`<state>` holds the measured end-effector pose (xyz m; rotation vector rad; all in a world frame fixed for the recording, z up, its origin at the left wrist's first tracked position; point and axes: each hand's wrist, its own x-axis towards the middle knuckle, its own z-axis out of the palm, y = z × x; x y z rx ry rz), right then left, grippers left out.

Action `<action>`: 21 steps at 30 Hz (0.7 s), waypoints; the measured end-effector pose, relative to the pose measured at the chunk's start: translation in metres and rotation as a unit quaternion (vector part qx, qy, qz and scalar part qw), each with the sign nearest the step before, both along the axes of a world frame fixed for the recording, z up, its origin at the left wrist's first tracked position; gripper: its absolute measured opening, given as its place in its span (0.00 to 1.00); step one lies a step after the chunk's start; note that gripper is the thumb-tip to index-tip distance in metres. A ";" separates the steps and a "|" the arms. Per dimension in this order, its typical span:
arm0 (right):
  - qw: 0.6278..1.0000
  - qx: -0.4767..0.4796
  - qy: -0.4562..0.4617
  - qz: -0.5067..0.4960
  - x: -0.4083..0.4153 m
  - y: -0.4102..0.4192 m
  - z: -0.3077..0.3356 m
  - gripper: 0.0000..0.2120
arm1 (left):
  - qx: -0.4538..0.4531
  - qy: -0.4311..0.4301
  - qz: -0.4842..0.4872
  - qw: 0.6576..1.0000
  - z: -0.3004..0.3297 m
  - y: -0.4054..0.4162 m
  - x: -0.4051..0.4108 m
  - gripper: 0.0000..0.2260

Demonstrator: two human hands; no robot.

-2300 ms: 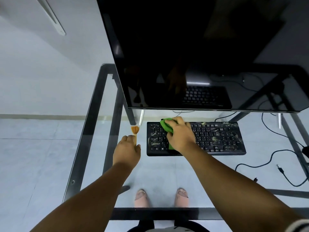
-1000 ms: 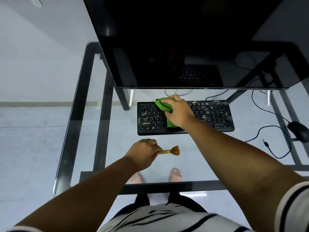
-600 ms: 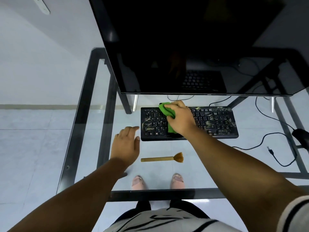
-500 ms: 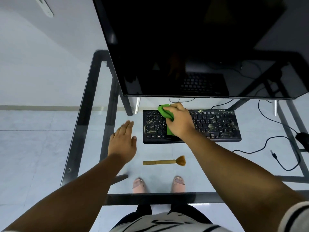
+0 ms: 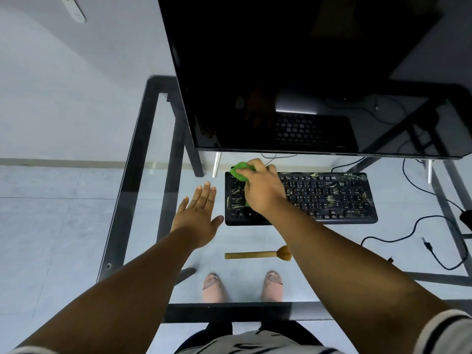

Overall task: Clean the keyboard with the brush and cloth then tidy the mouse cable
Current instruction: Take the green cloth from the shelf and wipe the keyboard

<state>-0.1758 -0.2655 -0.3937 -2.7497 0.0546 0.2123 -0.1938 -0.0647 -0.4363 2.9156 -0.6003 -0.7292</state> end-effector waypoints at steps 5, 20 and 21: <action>0.998 -0.005 -0.004 0.061 0.001 -0.008 0.001 0.23 | -0.009 -0.001 0.000 1.000 0.000 0.002 0.001 0.33; 0.999 -0.009 -0.043 0.033 -0.017 -0.008 -0.003 0.23 | -0.077 -0.028 -0.025 0.996 0.018 0.007 0.025 0.40; 0.998 -0.010 -0.044 0.040 -0.019 -0.009 -0.003 0.23 | -0.073 -0.029 -0.038 0.996 0.019 0.005 0.027 0.41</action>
